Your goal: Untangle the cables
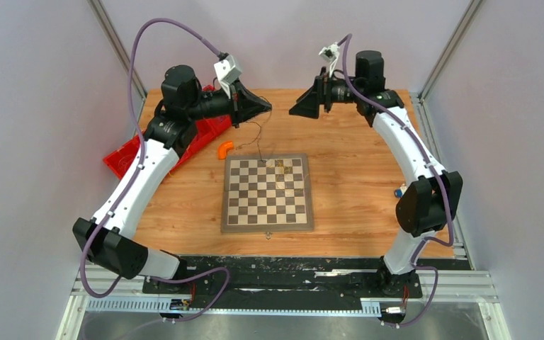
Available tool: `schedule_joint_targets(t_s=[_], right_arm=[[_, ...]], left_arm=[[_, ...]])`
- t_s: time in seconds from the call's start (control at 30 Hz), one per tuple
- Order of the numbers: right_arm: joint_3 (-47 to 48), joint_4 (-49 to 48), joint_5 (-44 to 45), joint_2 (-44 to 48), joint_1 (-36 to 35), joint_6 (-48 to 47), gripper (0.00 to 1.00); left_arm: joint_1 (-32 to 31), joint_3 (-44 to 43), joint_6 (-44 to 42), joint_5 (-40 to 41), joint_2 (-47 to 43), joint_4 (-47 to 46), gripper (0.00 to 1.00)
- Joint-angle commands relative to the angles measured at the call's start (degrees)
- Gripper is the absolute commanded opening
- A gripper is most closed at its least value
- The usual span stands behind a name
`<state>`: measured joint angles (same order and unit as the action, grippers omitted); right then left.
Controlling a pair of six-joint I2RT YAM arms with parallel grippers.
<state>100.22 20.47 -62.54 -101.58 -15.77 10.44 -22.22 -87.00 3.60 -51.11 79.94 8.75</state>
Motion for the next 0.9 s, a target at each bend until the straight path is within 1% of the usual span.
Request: schedule_joint_targets(t_s=[0.0, 0.1, 0.23, 0.33, 0.37, 0.4, 0.47, 0.53, 0.6, 0.67, 0.73, 0.87], right_arm=[[6.19, -1.17, 6.00, 6.14, 4.26, -12.91, 1.00], [5.81, -1.46, 6.62, 8.38, 2.59, -18.34, 1.00], [2.33, -2.29, 10.55, 10.81, -4.43, -26.58, 1.00], [-1.16, -5.94, 14.64, 11.48, -8.87, -28.93, 1.00], [-2.55, -8.07, 15.19, 11.68, -9.59, -28.67, 1.00], [-4.54, -10.70, 15.59, 11.86, -9.96, -28.05, 1.00], [-9.29, -18.53, 16.05, 12.85, -10.12, -26.44, 1.00], [-14.39, -26.38, 16.89, 14.03, -10.30, -25.13, 1.00], [-17.90, -31.20, 17.67, 14.64, -11.05, -24.17, 1.00], [-19.76, -34.61, 18.05, 14.35, -12.63, -22.82, 1.00], [-20.90, -38.13, 19.66, 13.36, -14.42, -21.55, 1.00], [-21.70, -45.83, 23.62, 9.75, -16.28, -17.74, 1.00]], left_arm=[[2.08, -2.03, 8.82, -0.32, 1.73, -2.34, 0.00], [2.60, -3.02, 14.86, 0.72, 2.89, -3.93, 0.00], [2.99, -5.20, 23.35, 1.24, 5.51, -5.25, 0.00], [3.51, -5.80, 30.26, -0.25, 7.10, -8.72, 0.00], [3.59, -5.52, 33.89, -0.59, 7.31, -11.29, 0.00], [3.76, -5.40, 35.67, -1.36, 7.74, -12.62, 0.00], [3.79, -5.05, 40.86, -3.47, 8.35, -17.29, 0.00], [3.84, -5.18, 43.75, -4.81, 8.91, -20.88, 0.00], [3.88, -5.68, 46.84, -6.11, 9.67, -24.13, 0.00], [3.90, -5.56, 49.53, -6.64, 10.05, -28.65, 0.00], [3.87, -5.33, 51.55, -6.74, 10.26, -31.24, 0.00], [3.87, -5.51, 53.22, -6.92, 10.65, -32.67, 0.00]])
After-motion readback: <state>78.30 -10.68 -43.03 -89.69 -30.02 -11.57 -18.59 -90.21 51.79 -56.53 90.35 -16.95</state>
